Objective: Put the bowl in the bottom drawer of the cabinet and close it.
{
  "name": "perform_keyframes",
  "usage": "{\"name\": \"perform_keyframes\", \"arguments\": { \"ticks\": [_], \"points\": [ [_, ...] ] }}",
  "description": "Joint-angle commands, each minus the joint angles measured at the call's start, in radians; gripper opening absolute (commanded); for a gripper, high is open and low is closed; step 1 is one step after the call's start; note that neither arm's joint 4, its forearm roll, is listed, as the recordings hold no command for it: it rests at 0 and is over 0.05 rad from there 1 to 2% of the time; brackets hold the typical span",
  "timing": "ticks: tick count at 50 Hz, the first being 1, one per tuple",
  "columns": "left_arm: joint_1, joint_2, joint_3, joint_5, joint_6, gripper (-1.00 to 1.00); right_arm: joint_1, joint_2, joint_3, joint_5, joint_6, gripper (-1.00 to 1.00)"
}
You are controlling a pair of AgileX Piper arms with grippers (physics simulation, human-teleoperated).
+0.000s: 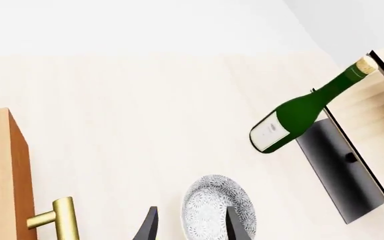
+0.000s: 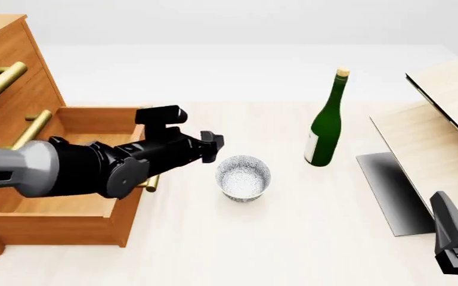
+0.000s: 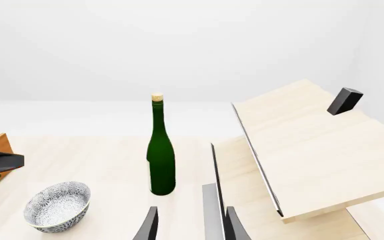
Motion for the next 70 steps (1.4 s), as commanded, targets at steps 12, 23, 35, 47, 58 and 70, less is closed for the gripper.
{"name": "perform_keyframes", "arguments": {
  "ticks": [12, 23, 35, 47, 58, 70],
  "points": [
    [-0.005, 0.115, -0.041, -0.032, -0.040, 1.00, 0.000, 0.000, 0.000, 0.000, 0.000, 1.00],
    [-0.015, 0.162, -0.049, -0.046, -0.063, 1.00, 0.000, 0.000, 0.000, 0.000, 0.000, 1.00],
    [-0.034, 0.203, -0.056, -0.053, -0.084, 1.00, 0.000, 0.000, 0.000, 0.000, 0.000, 1.00],
    [-0.047, 0.236, -0.068, -0.059, -0.102, 1.00, 0.000, 0.000, 0.000, 0.000, 0.000, 1.00],
    [-0.051, 0.272, -0.083, -0.060, -0.115, 1.00, 0.000, 0.000, 0.000, 0.000, 0.000, 1.00],
    [-0.051, 0.306, -0.095, -0.066, -0.129, 1.00, 0.000, 0.000, 0.000, 0.000, 0.000, 1.00]
  ]
}}
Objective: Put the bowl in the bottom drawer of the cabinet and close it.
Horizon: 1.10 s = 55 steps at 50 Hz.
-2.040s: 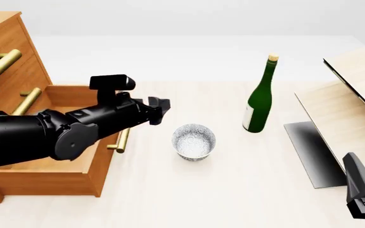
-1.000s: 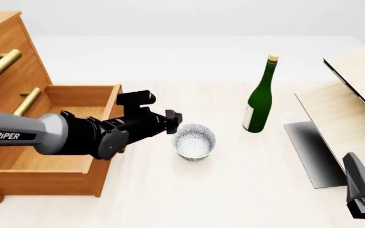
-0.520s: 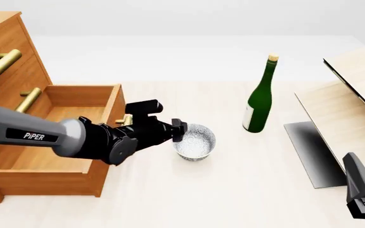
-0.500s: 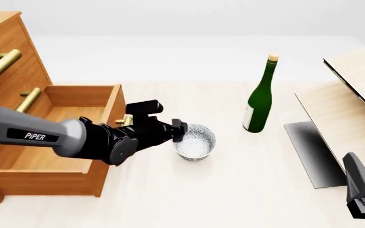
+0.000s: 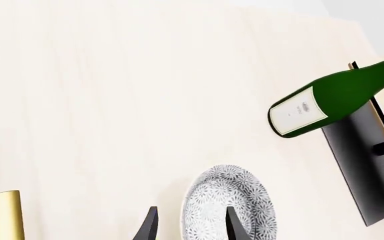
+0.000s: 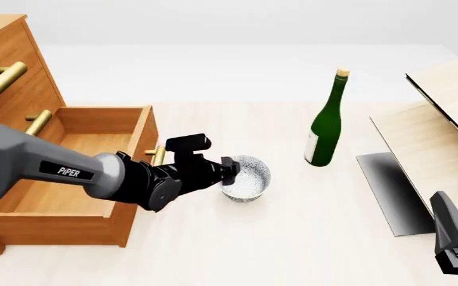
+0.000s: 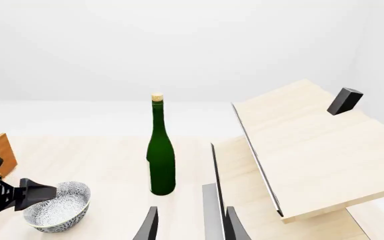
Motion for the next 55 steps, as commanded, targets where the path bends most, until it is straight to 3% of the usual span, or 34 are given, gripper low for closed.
{"name": "perform_keyframes", "arguments": {
  "ticks": [1, 22, 23, 55],
  "points": [
    [-0.001, 0.030, -0.012, -0.005, -0.012, 1.00, 0.000, 0.000, 0.000, 0.000, 0.000, 1.00],
    [-0.013, 0.057, -0.006, -0.026, -0.027, 1.00, 0.000, 0.000, 0.000, 0.000, 0.000, 1.00],
    [-0.012, 0.055, -0.006, -0.027, -0.027, -1.00, 0.000, 0.000, 0.000, 0.000, 0.000, 1.00],
    [0.016, -0.104, 0.078, -0.049, 0.036, -1.00, 0.000, 0.000, 0.000, 0.000, 0.000, 1.00]
  ]
}}
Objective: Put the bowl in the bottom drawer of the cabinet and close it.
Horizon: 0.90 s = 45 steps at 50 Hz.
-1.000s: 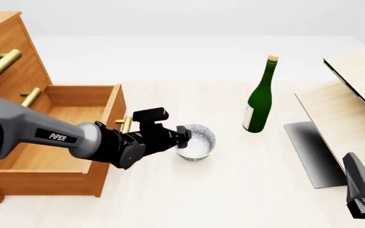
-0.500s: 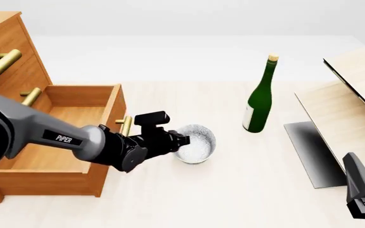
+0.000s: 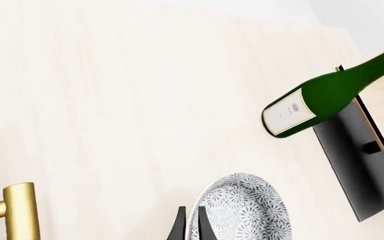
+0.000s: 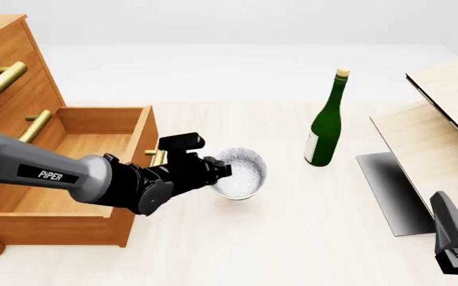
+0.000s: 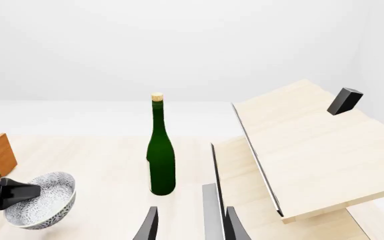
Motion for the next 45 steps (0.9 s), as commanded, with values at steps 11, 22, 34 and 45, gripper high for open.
{"name": "perform_keyframes", "arguments": {
  "ticks": [11, 22, 34, 45],
  "points": [
    [0.019, -0.085, 0.036, -0.001, 0.047, -1.00, 0.000, 0.000, 0.000, 0.000, 0.000, 1.00],
    [0.016, -0.120, 0.051, 0.000, 0.057, -1.00, 0.000, 0.000, 0.000, 0.000, 0.000, 1.00],
    [0.032, -0.186, 0.078, 0.006, 0.096, -1.00, 0.000, 0.000, 0.000, 0.000, 0.000, 1.00],
    [0.040, -0.235, 0.098, 0.018, 0.119, -1.00, 0.000, 0.000, 0.000, 0.000, 0.000, 1.00]
  ]
}}
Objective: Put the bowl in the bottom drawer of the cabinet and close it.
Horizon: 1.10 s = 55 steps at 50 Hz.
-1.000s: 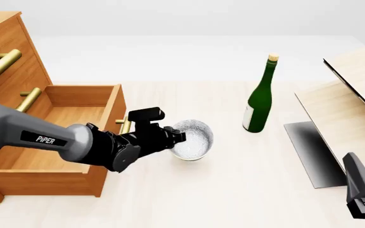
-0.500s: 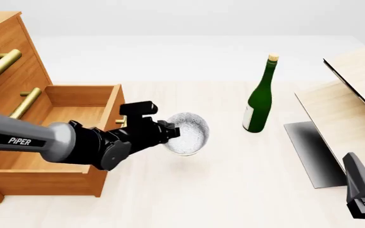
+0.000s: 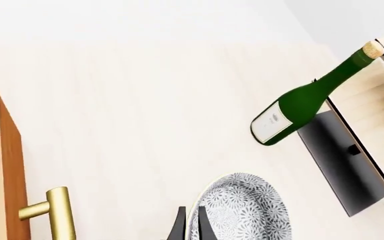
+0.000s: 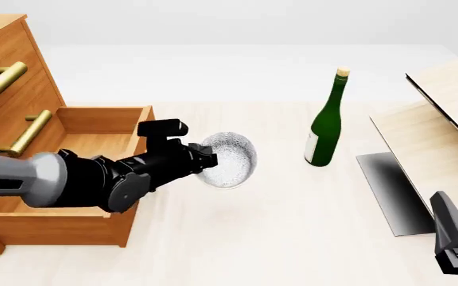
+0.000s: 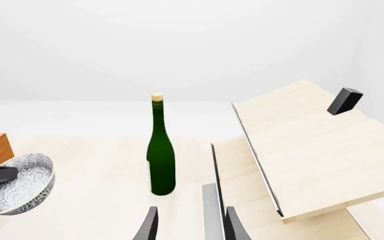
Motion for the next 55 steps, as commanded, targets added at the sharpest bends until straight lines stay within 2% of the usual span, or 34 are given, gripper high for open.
{"name": "perform_keyframes", "arguments": {
  "ticks": [1, 12, 55],
  "points": [
    [0.010, -0.061, 0.018, 0.012, 0.028, -1.00, 0.000, 0.000, 0.000, 0.000, 0.000, 1.00],
    [0.025, -0.102, 0.044, 0.015, 0.031, -1.00, 0.000, 0.000, 0.000, 0.000, 0.000, 1.00],
    [0.091, -0.356, 0.155, 0.066, 0.126, -1.00, 0.000, 0.000, 0.000, 0.000, 0.000, 1.00]
  ]
}}
